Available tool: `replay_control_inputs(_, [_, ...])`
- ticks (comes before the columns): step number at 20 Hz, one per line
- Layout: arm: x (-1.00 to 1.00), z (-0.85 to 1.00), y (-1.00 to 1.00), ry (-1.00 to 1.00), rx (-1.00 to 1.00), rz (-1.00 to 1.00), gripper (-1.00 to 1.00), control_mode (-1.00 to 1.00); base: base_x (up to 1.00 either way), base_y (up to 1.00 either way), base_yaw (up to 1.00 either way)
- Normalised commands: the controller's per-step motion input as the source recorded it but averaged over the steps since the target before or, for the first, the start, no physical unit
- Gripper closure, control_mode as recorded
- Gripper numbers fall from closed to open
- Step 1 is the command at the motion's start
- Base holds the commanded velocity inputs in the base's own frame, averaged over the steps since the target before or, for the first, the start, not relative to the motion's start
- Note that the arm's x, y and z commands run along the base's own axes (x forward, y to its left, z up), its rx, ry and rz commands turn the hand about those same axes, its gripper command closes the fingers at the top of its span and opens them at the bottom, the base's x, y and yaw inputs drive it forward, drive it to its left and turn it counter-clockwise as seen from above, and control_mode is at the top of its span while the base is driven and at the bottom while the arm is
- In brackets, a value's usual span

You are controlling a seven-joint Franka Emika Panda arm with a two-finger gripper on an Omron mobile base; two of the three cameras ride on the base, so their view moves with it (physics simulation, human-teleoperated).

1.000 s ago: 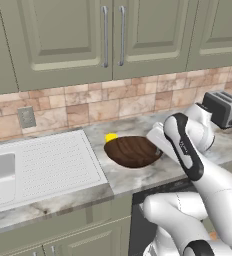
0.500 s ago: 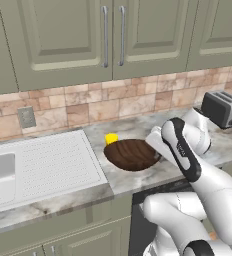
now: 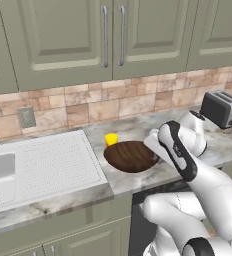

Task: Pick the cup and bowl from the counter and place them on the counter next to the sink.

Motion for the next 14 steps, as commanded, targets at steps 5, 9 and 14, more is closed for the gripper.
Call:
replay_control_inputs(5, [0.01, -0.17, 0.00, 0.03, -0.06, 0.00, 1.00, -1.00, 0.00, 0.00, 0.00])
replay_control_inputs(9, [0.00, -0.17, 0.00, 0.00, -0.07, 0.00, 1.00, -1.00, 0.00, 0.00, 0.00])
replay_control_inputs(14, [0.08, -0.05, 0.00, 0.00, -0.05, 0.00, 1.00, -1.00, 0.00, 0.00, 0.00])
